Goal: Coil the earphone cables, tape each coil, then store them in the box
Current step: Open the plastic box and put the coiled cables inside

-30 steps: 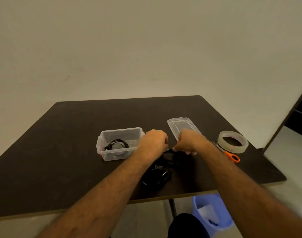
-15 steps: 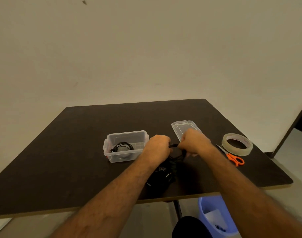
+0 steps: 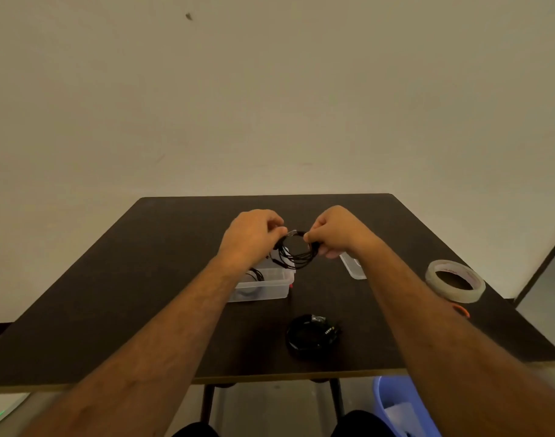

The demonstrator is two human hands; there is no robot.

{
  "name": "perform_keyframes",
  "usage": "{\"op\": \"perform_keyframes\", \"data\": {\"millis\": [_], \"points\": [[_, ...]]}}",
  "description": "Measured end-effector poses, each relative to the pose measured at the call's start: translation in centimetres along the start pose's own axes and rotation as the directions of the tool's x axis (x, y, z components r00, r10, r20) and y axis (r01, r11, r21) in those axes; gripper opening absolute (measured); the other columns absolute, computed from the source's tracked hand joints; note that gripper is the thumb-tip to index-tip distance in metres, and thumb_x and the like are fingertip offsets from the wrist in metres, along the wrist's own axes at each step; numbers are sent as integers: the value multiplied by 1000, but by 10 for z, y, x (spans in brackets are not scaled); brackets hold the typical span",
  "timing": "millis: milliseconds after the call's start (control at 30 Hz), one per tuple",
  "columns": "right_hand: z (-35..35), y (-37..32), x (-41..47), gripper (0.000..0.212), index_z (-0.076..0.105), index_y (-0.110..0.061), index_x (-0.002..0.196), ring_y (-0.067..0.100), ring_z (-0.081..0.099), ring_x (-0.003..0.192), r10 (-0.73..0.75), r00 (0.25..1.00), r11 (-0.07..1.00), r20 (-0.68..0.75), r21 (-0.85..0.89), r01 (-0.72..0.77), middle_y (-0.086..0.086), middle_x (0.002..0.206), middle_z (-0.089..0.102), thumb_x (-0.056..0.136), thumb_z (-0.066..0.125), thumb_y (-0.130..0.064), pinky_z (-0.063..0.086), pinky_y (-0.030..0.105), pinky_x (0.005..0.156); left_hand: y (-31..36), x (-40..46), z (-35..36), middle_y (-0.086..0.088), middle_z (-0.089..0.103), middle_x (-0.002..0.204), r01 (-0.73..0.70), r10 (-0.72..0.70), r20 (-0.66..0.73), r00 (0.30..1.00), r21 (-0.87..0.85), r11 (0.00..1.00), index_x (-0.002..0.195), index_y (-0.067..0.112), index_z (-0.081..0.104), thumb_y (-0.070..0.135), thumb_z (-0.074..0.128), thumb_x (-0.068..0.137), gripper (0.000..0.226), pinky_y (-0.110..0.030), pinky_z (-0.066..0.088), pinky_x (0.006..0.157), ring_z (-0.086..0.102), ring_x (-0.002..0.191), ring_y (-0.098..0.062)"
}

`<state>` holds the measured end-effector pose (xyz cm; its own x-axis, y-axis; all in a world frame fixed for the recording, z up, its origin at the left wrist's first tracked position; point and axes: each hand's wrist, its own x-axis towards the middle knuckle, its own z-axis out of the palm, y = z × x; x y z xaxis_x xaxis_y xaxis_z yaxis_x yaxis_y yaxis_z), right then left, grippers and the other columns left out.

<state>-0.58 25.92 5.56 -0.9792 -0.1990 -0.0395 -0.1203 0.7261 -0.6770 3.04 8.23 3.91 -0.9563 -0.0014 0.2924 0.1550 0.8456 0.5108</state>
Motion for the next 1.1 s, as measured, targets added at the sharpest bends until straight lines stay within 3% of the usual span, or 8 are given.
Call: {"op": "perform_keyframes", "data": {"millis": [200,333,500,767,933,1100], "points": [[56,-13,25,16,72,-4,90,14,59,61,32,999,999,39,-45,-30,9,78,69,91,68,-20,52,25,58,-44,-7,-6,3,68,117,133,-146,97,985,123,983,123,22,65,32,61,96,29,-32,51,90,59,98,-9],[78,-15,37,15,73,-8,88,17,65,74,57,998,989,14,-136,-54,7,85,71,87,71,-23,58,31,70,-55,-8,-1,3,68,114,172,-206,150,967,213,962,121,22,65,30,60,97,26,-31,51,83,59,95,-11],[86,-19,36,17,62,-16,79,14,61,69,51,997,940,-51,-335,-65,2,76,62,87,71,-27,50,28,61,-54,-6,10,1,68,113,182,-250,221,943,288,940,122,23,64,28,60,97,26,-37,54,90,62,99,-16],[86,-20,25,12,66,-12,102,16,56,73,-69,995,850,-74,-526,20,5,83,56,97,61,-21,48,29,69,-48,-5,17,0,67,114,173,-278,261,925,363,916,120,24,66,30,59,97,25,-38,54,90,62,102,-17],[76,-18,23,10,68,-12,100,17,59,74,-100,985,849,-139,-528,12,5,82,58,95,64,-19,54,32,74,-40,-10,16,2,68,112,161,-246,220,944,345,925,117,25,67,32,59,97,23,-37,55,87,62,101,-16],[55,-5,19,12,70,-15,91,16,65,75,-32,992,894,-124,-446,-27,4,83,67,90,69,-26,59,35,77,-15,-17,17,1,68,113,106,-164,239,957,236,966,116,24,67,33,61,95,23,-38,55,91,63,99,-15]]}}
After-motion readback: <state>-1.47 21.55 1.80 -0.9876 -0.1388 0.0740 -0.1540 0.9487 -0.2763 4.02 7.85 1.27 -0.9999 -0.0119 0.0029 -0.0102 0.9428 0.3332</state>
